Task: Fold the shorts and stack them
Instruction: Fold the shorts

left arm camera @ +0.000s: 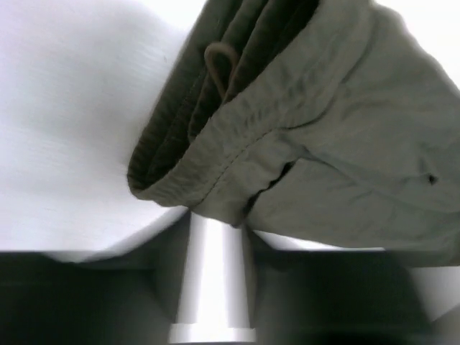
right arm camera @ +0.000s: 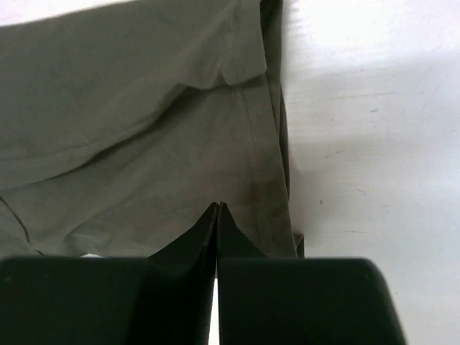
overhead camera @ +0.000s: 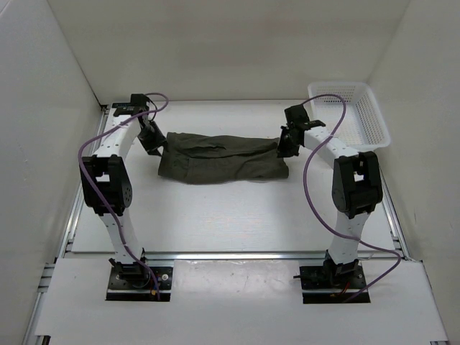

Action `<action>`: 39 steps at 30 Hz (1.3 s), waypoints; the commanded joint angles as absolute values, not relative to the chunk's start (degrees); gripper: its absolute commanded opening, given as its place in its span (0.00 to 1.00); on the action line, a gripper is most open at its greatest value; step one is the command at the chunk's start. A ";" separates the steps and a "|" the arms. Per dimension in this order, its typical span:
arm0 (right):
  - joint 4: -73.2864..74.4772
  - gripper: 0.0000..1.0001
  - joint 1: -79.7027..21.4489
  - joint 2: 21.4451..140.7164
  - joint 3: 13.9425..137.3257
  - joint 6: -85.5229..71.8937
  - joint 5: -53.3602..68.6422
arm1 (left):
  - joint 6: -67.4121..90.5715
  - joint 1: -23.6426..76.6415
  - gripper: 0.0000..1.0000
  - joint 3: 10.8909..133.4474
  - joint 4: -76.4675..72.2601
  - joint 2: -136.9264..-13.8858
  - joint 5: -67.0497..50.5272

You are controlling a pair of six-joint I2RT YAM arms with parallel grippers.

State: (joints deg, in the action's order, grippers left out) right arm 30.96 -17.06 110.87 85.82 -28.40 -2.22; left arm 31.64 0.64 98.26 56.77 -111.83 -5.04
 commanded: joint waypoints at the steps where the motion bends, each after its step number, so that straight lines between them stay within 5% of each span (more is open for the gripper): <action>1: 28.56 0.04 -16.61 108.72 83.33 -29.18 -0.09 | 30.94 1.23 0.55 94.41 53.97 -108.90 -3.60; 4: 28.56 0.31 -16.61 106.35 79.90 -30.32 1.23 | 31.46 1.23 0.99 89.31 52.30 -107.84 -4.66; 5: 28.56 0.50 -16.61 105.65 79.02 -30.32 1.23 | 31.46 1.23 0.99 87.56 51.42 -107.06 -5.27; 9: 28.04 0.80 -16.61 101.70 74.55 -31.99 0.53 | 31.46 1.23 0.99 86.40 50.28 -108.89 -6.86; 17: 24.19 0.92 -15.39 98.26 66.37 -37.08 4.72 | 31.99 1.23 0.96 85.17 47.46 -114.51 -7.38; 20: 19.79 0.92 -15.38 100.27 64.95 -40.25 8.78 | 31.99 1.23 0.65 87.80 46.93 -116.63 -8.00; 23: 16.37 0.87 -15.38 102.82 64.95 -42.88 10.28 | 31.99 1.23 0.36 89.12 46.93 -117.25 -8.00; 24: 15.30 0.87 -15.38 103.44 65.47 -43.41 10.28 | 31.99 1.23 0.20 89.90 46.93 -117.25 -7.48; 26: 13.89 0.80 -15.38 105.28 66.88 -44.11 8.02 | 31.99 0.71 0.10 91.31 46.93 -117.25 -7.99; 30: 13.89 0.54 -15.38 108.01 70.83 -45.35 1.51 | 31.99 0.18 0.10 94.91 48.16 -117.77 -8.53; 34: 17.75 0.01 -15.38 110.30 78.21 -43.34 0.79 | 29.46 -0.44 0.10 102.54 52.55 -118.30 -9.32; 39: 19.59 0.01 -15.38 106.18 76.83 -41.14 -0.62 | 27.08 -0.97 0.10 103.19 56.77 -114.44 -9.32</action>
State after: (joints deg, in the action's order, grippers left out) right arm 17.63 -15.51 109.86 76.73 -43.09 2.17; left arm 29.54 -0.27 102.54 52.82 -119.09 -8.78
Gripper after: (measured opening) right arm 0.077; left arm 0.166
